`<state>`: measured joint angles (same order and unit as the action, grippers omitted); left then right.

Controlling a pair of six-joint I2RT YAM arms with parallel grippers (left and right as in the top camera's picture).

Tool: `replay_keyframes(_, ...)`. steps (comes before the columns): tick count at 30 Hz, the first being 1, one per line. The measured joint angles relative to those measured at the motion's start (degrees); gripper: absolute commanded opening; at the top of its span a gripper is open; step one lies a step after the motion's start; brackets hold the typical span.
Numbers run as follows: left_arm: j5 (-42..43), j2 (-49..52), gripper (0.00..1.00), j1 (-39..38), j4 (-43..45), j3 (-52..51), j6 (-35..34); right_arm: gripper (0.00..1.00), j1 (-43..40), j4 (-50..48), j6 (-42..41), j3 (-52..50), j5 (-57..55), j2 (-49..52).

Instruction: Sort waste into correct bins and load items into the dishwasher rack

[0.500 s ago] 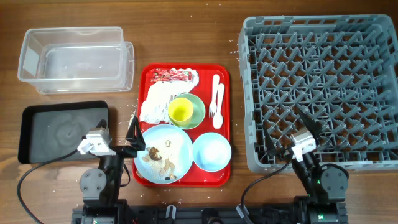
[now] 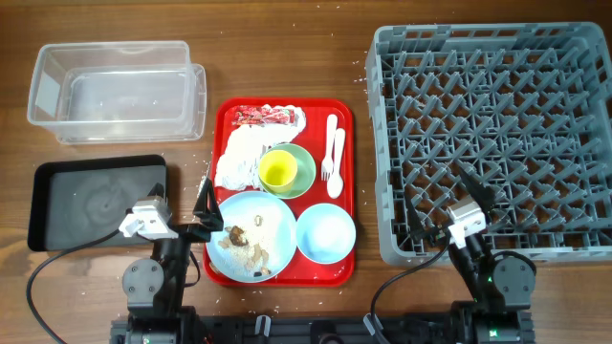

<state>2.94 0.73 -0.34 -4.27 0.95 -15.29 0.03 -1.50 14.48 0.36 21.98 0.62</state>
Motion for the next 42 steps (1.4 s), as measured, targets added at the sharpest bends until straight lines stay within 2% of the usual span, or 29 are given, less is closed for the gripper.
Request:
replay_keyframes(32,0.2,0.1,1.00,0.0,1.5,-0.2,0.0,0.99,0.0,0.0,0.0,0.0,0.0,0.0)
replay_keyframes(34,5.7,0.1,1.00,0.0,3.2,-0.2,-4.3,1.00,0.0,0.0,0.0,0.0,0.0,0.0)
replay_keyframes(35,16.1,0.1,1.00,-0.1,3.2,-0.2,-12.0,1.00,0.0,0.0,0.0,0.0,0.0,0.0)
replay_keyframes(36,21.5,0.1,1.00,-0.2,3.2,-0.2,-17.1,1.00,0.0,0.0,0.0,0.0,0.0,0.0)
replay_keyframes(38,27.1,0.1,1.00,-0.2,4.2,-0.3,-25.0,1.00,0.0,0.0,0.0,0.0,0.0,0.0)
replay_keyframes(41,31.8,0.2,0.99,-0.2,17.5,-0.3,-32.7,1.00,0.0,0.0,0.0,0.0,0.0,0.1)
replay_keyframes(42,32.2,0.2,0.99,-0.2,18.0,0.2,-34.0,1.00,0.0,0.0,0.0,0.0,0.0,0.2)
